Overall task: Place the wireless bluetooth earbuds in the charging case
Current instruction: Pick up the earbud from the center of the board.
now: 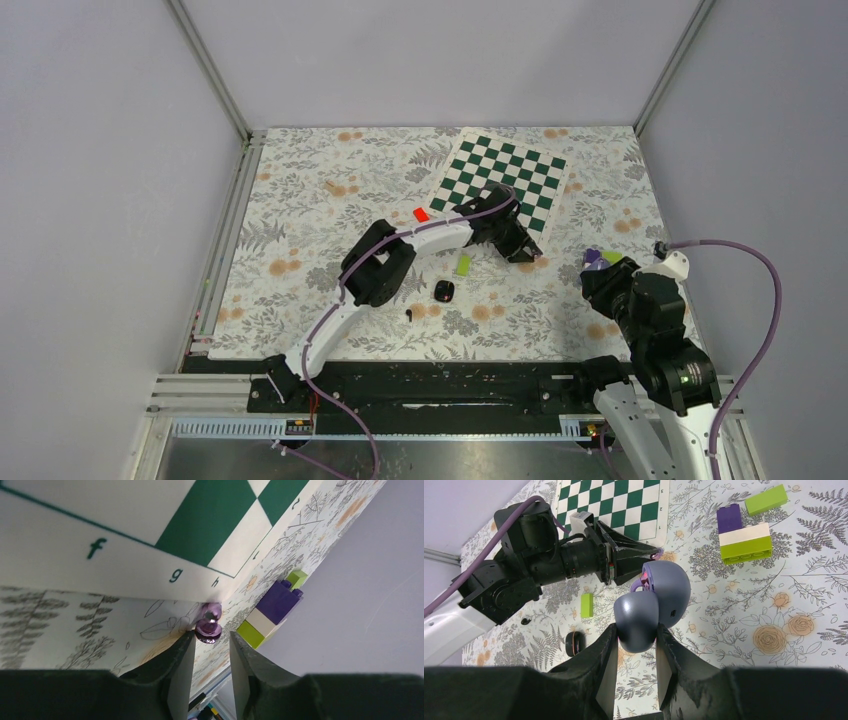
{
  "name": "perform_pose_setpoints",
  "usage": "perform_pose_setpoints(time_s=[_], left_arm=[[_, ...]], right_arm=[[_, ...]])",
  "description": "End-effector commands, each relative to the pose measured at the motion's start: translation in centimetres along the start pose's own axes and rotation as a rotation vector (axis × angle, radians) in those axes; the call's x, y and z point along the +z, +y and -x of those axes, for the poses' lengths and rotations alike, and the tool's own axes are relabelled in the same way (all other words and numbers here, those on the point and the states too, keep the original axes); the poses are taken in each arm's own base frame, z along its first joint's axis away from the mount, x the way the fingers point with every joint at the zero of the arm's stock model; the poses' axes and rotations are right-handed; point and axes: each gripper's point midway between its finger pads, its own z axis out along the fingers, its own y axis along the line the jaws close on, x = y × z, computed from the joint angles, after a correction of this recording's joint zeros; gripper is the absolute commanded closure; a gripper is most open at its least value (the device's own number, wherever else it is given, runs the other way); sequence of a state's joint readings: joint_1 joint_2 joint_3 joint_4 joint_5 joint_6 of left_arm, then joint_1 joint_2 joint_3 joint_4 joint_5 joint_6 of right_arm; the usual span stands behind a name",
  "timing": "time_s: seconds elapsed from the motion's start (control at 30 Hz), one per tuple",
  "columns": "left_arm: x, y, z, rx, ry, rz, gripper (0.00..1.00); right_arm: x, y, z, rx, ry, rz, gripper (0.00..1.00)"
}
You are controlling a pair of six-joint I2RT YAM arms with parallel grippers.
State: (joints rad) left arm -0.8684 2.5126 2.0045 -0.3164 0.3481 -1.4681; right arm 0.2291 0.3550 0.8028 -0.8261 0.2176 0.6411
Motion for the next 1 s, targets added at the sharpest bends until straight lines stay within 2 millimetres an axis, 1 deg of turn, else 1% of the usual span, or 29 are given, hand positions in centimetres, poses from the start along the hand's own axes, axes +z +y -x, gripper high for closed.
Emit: perform_pose_setpoints(time_s=[0.0, 0.07, 0.17, 0.27, 0.4, 0.47, 0.63, 0.7, 0.77, 0.87, 0.97], left_arm=[[2.2, 2.0, 0.2, -0.098, -0.009, 0.06, 0.69], [2.4, 2.4, 0.2, -0.108, -0.005, 0.068, 0.7], [2.2, 2.8, 0.2, -0.107, -0.014, 0.069, 0.71], [1.5, 2.6, 0.2, -0.103, -0.022, 0.056, 0.8], [0.0, 2.0, 0.3, -0.075, -0.037, 0.035, 0.84], [-1.0, 1.3, 0.4, -0.054, -0.05, 0.01, 0.85], [-4.1, -1.1, -0.2, 0.045, -0.068, -0.049, 0.85], [-6.1, -2.3, -0.8, 0.122, -0.065, -0.093, 0.86], [-7.8, -2.8, -1.3, 0.193, -0.053, -0.13, 0.86], [-10.7, -2.7, -1.9, 0.304, -0.022, -0.158, 0.87], [-13.7, -1.4, -2.5, 0.407, 0.012, -0.175, 0.87]], right_arm=[[-0.4, 0.5, 0.7, 0.005, -0.035, 0.03, 1.0], [-0.6, 0.3, 0.8, 0.003, -0.043, 0.029, 1.0], [-0.8, 0.3, 0.9, -0.001, -0.047, 0.028, 1.0], [-0.9, 0.3, 1.0, -0.001, -0.05, 0.027, 1.0], [-0.9, 0.3, 0.8, 0.002, -0.044, 0.031, 1.0], [-0.8, 0.3, 0.7, 0.005, -0.039, 0.033, 1.0], [-0.7, 0.3, 0.1, 0.006, -0.02, 0.041, 1.0], [-0.6, 0.3, -0.4, 0.003, 0.0, 0.042, 1.0], [-0.4, 0.6, -1.1, -0.009, 0.028, 0.068, 1.0], [0.1, 1.6, -2.4, -0.015, 0.091, 0.127, 1.0], [0.8, 3.1, -4.3, -0.011, 0.186, 0.202, 1.0]])
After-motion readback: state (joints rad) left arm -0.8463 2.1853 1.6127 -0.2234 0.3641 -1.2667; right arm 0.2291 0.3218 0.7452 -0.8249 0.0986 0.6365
